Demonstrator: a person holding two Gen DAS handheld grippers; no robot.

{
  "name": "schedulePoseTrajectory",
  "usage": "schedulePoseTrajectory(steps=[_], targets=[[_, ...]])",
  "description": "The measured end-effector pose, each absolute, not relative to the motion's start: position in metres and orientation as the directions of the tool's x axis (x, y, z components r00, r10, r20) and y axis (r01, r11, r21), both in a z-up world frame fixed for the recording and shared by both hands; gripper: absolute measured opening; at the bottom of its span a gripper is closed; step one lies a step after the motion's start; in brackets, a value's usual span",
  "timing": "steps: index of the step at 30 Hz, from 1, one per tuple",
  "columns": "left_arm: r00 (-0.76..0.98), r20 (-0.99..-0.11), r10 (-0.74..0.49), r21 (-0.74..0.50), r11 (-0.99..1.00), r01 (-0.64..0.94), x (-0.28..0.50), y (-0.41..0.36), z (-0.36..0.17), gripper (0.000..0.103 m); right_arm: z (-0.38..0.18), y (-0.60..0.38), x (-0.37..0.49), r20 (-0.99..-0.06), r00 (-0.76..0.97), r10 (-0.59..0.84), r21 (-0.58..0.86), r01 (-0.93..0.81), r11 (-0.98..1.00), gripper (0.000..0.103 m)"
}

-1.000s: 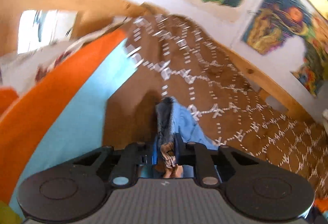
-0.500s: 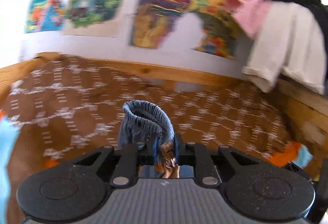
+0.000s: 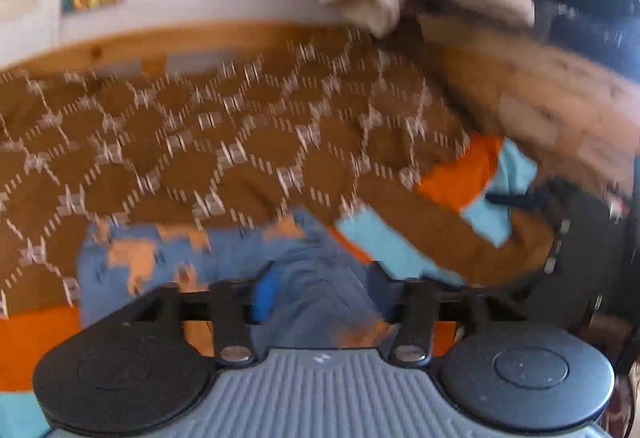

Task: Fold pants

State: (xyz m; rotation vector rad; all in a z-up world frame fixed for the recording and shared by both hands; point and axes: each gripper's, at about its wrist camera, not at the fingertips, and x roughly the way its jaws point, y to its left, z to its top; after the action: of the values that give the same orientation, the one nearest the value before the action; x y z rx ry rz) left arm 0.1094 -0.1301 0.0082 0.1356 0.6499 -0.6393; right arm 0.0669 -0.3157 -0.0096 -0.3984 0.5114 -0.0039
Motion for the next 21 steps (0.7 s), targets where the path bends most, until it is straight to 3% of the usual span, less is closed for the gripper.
schedulePoseTrajectory(steps=[4,10,15,21], targets=[[0.584,-0.631,-0.511,-0.046,0.775,0.630,0.095,-0.125,-0.004,0.067,-0.013,-0.324,0.066,-0.483,0.868,-0.118,-0.365,-0.077,0.928,0.102],[0.602,-0.639,-0.478,0.059,0.750,0.659,0.076,-0.120,-0.019,0.067,-0.003,-0.321,0.073,-0.470,0.880,-0.063,-0.304,-0.095,0.948,0.102],[0.631,-0.638,-0.441,0.172,0.717,0.675,0.068,-0.129,-0.021,0.051,0.011,-0.316,0.089,-0.490,0.870,0.062,-0.180,-0.170,0.969,0.093],[0.654,-0.631,-0.418,0.226,0.708,0.670,0.062,-0.131,-0.026,0.026,0.011,-0.314,0.122,-0.569,0.772,0.285,0.123,-0.262,0.957,0.070]])
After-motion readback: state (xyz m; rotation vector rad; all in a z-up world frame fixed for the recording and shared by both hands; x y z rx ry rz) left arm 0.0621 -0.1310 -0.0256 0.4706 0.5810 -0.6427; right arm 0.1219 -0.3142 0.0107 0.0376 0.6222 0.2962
